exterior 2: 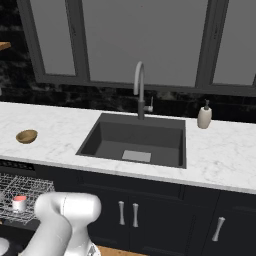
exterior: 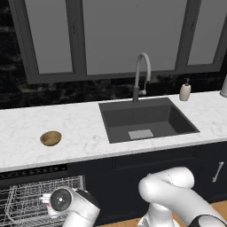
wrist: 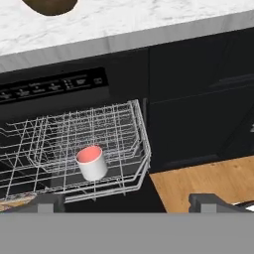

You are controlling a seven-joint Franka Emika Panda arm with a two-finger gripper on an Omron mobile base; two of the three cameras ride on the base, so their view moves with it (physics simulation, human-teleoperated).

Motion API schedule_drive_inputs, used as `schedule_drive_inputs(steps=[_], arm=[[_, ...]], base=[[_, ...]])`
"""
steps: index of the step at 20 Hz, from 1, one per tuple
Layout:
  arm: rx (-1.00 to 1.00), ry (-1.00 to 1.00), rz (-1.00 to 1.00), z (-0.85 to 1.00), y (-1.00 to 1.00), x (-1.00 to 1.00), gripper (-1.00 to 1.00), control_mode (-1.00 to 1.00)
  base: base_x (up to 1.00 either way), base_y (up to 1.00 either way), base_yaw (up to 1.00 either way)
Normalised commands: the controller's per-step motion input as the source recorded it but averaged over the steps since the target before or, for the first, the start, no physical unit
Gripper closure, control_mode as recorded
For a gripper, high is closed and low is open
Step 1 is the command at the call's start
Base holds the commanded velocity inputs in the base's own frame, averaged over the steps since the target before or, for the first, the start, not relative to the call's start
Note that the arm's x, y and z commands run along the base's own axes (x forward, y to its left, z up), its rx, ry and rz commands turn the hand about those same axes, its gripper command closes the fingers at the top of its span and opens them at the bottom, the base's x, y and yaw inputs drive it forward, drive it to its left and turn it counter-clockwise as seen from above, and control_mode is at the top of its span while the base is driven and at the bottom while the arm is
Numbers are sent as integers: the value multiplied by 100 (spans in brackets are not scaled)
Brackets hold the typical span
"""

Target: Pick up the cup and bowl from the counter, place them in the dishwasher, and close the dishwasher door.

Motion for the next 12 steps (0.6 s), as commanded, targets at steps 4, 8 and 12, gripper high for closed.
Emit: schedule_drive_inputs(steps=[4,8,12], arm=[[0,1,-10,100,-6,0,-100,-100],[2,3,-9,85,-23,7,-100,-100],[2,4,-6,61,-26,21,-100,-100]], base=[[0,0,0],[0,0,0],[0,0,0]])
